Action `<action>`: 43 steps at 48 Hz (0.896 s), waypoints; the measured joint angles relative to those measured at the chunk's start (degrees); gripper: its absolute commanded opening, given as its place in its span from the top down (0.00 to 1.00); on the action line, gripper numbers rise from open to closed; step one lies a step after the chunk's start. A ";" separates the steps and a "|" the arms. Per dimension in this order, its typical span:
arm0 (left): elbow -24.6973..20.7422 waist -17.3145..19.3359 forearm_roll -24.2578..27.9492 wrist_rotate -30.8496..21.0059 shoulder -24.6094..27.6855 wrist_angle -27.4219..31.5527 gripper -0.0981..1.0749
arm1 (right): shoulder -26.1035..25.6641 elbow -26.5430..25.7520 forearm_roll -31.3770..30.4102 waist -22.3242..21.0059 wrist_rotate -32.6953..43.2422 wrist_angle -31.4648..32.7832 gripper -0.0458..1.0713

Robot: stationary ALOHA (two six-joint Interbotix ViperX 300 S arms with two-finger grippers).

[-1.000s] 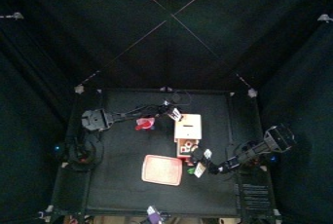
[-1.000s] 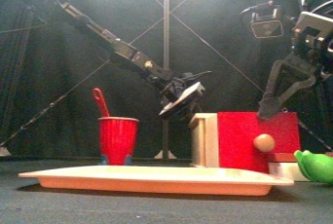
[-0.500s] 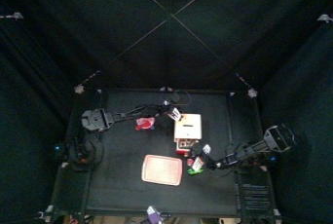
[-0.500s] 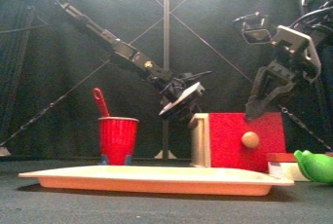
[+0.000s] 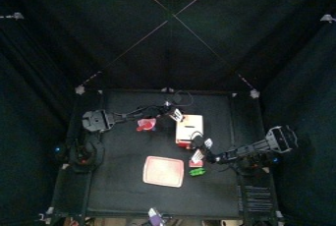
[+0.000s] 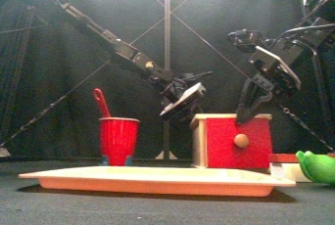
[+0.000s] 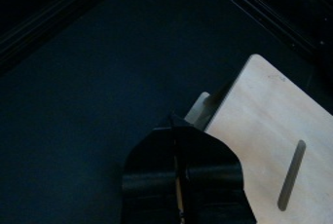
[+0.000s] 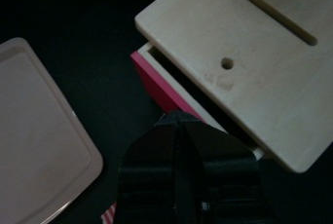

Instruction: Close drawer

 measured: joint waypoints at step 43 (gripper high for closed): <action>0.00 -0.09 0.00 0.00 -0.09 -0.18 0.77 | 0.09 -0.79 3.69 -2.99 -6.77 0.97 0.70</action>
